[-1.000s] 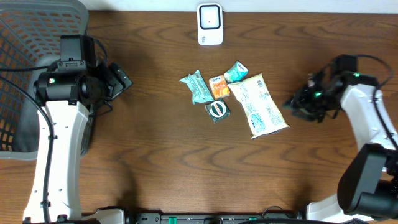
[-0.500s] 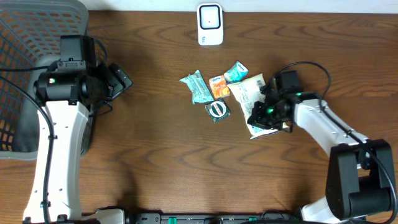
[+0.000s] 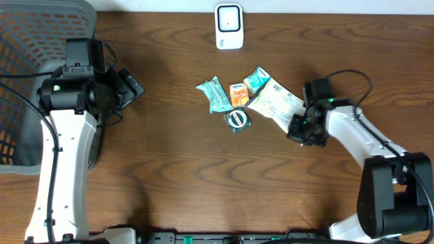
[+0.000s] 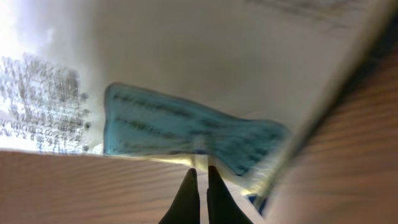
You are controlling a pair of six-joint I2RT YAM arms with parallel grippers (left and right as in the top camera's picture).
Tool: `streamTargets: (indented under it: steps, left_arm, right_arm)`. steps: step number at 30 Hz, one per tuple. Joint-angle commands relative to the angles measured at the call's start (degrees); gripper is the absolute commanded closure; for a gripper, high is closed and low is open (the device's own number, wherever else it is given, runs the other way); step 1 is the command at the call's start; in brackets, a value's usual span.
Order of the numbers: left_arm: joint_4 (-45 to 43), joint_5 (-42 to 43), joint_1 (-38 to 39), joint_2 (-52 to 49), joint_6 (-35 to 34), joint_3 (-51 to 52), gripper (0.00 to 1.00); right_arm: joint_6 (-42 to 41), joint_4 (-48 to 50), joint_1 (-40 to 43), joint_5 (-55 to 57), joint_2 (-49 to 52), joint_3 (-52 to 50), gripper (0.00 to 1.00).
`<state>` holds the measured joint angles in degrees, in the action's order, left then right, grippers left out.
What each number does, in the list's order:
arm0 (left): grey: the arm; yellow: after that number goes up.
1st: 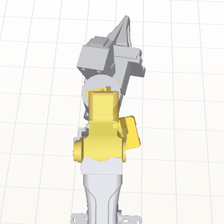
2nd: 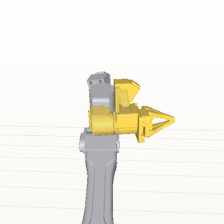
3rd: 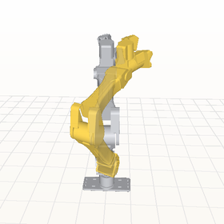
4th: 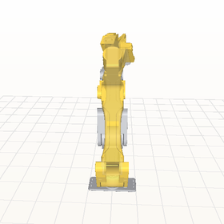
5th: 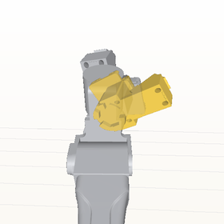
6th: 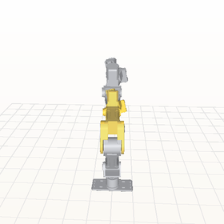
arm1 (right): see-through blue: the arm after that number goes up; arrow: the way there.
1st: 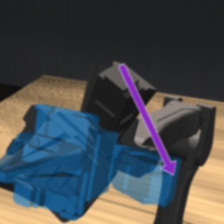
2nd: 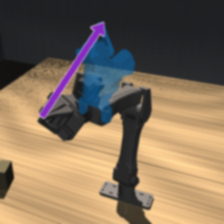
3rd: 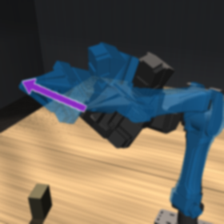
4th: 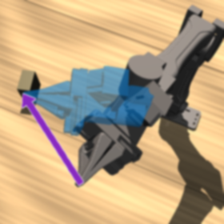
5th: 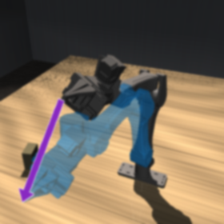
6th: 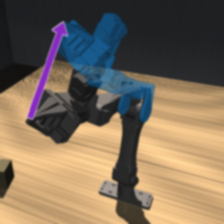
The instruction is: Scan the item barcode
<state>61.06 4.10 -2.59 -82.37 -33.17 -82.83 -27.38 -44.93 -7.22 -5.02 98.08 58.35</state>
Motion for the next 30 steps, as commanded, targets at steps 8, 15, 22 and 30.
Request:
streamTargets:
  steps: [8, 15, 22, 30]
  left_arm:
    - [0.0, -0.7, -0.3, -0.1, -0.1, 0.1, 0.02]
    - [0.0, -0.7, -0.3, 0.0, -0.1, 0.1, 0.02]
    - [0.0, -0.7, -0.3, -0.1, -0.1, 0.1, 0.02]
    - [0.0, -0.7, -0.3, -0.1, 0.0, 0.1, 0.02]
  right_arm:
    - [3.5, -6.2, 9.4, 5.8, 0.0, 14.1, 0.87]
    - [7.9, -5.2, 14.6, -9.6, 0.2, 11.8, 0.23]
    - [8.1, -1.7, 14.7, -11.0, 0.2, 4.7, 0.01]
    - [5.5, 11.7, 14.6, -17.9, 0.3, -5.7, 0.01]
